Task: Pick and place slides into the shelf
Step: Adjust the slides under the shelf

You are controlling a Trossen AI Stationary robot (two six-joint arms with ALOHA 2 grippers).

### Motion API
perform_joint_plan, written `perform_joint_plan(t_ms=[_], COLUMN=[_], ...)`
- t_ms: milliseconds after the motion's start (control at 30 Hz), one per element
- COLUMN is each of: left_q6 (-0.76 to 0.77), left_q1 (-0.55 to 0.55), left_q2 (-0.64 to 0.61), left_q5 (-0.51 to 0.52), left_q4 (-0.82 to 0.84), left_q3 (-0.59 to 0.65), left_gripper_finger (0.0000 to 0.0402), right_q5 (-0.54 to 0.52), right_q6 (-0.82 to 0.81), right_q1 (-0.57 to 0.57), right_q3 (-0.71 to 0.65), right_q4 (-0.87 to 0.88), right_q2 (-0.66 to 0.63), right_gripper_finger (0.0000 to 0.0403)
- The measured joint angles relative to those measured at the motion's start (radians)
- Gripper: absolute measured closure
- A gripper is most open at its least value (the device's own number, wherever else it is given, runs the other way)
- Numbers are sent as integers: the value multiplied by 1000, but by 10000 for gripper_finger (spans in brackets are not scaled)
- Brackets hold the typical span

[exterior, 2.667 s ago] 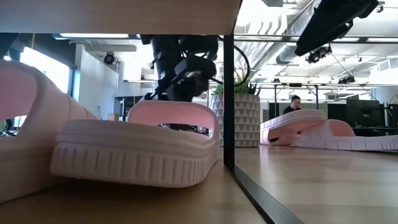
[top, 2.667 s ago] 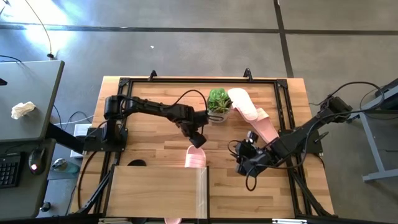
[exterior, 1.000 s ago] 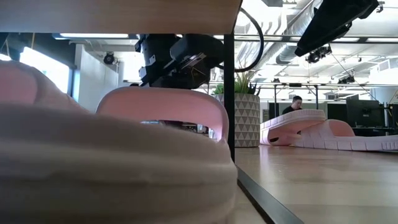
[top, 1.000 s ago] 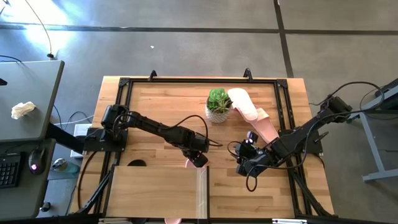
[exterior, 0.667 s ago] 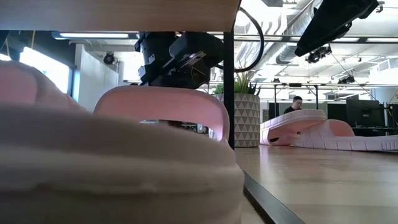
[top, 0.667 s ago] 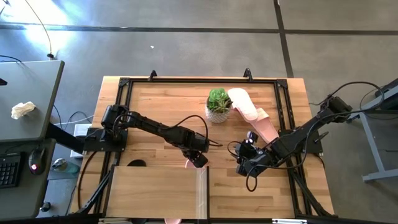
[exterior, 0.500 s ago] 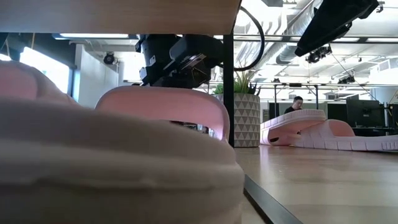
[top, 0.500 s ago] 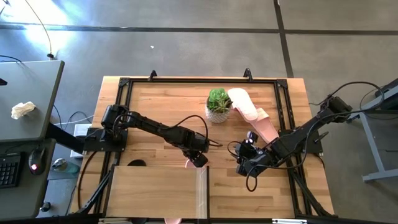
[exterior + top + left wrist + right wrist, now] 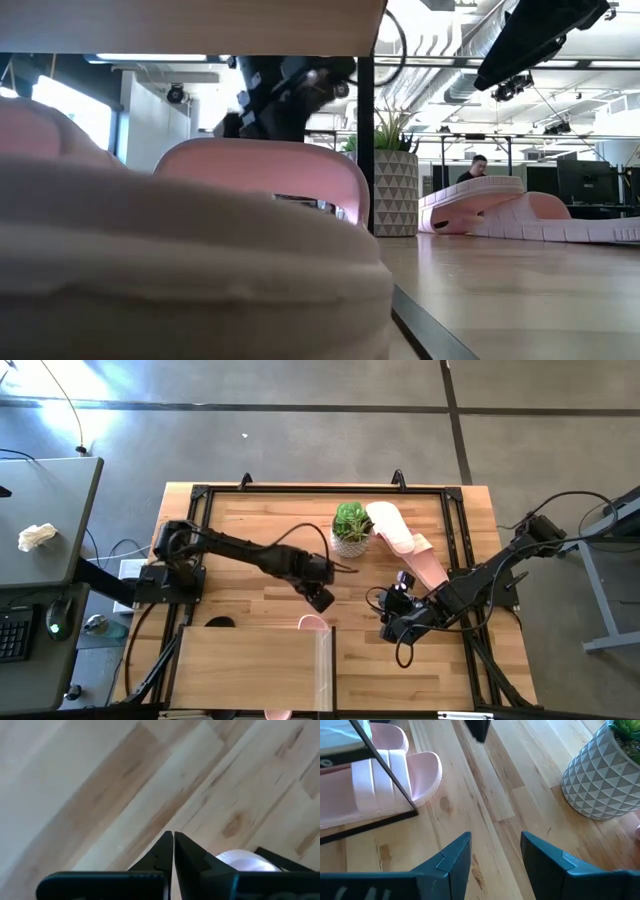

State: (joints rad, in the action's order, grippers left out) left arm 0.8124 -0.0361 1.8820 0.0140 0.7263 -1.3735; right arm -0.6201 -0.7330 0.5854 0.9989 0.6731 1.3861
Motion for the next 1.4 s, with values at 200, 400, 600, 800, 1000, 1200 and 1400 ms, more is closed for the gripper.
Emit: perform_joint_plan(t_ms=[200, 400, 600, 800, 1000, 1200, 1400], left_q6=[-58, -116, -168, -223, -274, -316, -376], left_q1=[-16, -16, -16, -16, -18, -95, -240], left_q2=[-77, -171, -286, -393, -473, -528, -544], left_q5=[1, -16, -29, -29, -79, -172, -278], left_q4=[29, 69, 96, 139, 156, 135, 135], left_q3=[0, 0, 0, 0, 0, 0, 0], left_gripper_finger=[400, 400, 399, 400, 399, 399, 399], right_q5=[1, 3, 3, 3, 0, -25, -14], right_q6=[0, -3, -3, 0, 0, -3, -53], right_q1=[0, 0, 0, 0, -1, -3, -26], right_q3=[0, 0, 0, 0, 0, 0, 0], right_q4=[1, 3, 6, 12, 19, 19, 35], right_q2=[0, 0, 0, 0, 0, 0, 0], right_gripper_finger=[242, 242, 242, 242, 242, 242, 242])
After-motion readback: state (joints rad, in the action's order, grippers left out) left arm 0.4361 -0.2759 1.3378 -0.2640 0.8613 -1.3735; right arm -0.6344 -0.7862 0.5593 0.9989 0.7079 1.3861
